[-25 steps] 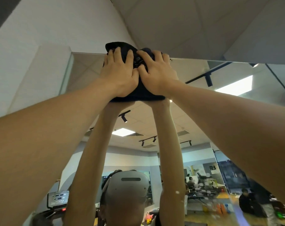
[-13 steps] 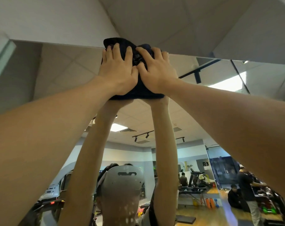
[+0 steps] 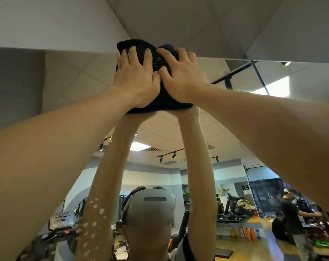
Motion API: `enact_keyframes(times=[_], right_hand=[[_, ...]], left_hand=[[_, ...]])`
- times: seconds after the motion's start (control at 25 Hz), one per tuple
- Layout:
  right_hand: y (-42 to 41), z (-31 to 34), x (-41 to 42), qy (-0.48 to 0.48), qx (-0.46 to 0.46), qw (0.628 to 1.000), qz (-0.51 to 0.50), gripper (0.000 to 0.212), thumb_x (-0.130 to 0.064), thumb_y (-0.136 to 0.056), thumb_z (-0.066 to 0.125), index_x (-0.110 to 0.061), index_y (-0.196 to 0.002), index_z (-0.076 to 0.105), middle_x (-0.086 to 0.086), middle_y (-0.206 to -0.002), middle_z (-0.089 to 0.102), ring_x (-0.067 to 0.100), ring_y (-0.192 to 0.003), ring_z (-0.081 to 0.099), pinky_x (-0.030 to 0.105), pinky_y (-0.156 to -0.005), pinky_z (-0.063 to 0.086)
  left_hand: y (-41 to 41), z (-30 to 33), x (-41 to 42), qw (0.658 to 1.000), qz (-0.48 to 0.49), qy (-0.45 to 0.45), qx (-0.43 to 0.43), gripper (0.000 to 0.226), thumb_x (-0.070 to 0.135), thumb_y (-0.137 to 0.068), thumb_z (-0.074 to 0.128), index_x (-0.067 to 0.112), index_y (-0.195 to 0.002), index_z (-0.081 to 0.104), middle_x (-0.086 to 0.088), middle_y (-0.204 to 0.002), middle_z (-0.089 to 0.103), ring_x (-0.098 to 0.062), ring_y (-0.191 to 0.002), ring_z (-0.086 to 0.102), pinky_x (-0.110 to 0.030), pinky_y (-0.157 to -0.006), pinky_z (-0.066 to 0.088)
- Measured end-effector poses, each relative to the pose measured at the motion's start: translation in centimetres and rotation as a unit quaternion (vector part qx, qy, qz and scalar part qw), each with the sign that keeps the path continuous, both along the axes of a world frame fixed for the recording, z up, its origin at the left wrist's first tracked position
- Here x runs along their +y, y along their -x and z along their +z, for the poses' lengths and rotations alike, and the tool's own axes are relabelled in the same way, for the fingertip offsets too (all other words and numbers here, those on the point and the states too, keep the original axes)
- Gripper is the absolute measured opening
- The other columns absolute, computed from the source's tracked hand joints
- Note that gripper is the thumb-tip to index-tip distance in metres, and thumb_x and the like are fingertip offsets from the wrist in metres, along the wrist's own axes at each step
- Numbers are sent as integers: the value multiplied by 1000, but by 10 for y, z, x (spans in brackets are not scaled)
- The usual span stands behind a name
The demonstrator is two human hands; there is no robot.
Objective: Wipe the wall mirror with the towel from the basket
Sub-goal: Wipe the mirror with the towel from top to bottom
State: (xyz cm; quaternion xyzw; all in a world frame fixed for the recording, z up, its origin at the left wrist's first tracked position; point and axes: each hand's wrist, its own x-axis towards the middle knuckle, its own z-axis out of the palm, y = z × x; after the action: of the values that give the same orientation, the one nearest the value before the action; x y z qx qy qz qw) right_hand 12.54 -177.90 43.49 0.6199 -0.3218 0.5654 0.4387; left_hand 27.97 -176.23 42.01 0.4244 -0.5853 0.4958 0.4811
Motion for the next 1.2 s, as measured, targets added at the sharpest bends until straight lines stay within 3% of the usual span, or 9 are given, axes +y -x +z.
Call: enact_keyframes(times=[0.8,1.2], right_hand=[[190,-1,-14,2,-7,1000,-24,58,-50,-102,29,-39,-158,27,9,-160,33,32,-148,26,52,-113,36],[203,-25,-13,-17,-16,1000,12,60,-51,-103,32,-36,-161,26,11,-167,22,34,-155,14,54,-124,25]], left_hand=[[189,0,-12,1000,-18,-9,-8,67,41,-106,27,15,-164,6,-26,-168,1,-45,-156,-1,-53,-128,3],[202,-20,-12,1000,-26,-15,-10,65,40,-107,30,15,-164,9,-23,-169,1,-41,-156,-1,-53,-128,8]])
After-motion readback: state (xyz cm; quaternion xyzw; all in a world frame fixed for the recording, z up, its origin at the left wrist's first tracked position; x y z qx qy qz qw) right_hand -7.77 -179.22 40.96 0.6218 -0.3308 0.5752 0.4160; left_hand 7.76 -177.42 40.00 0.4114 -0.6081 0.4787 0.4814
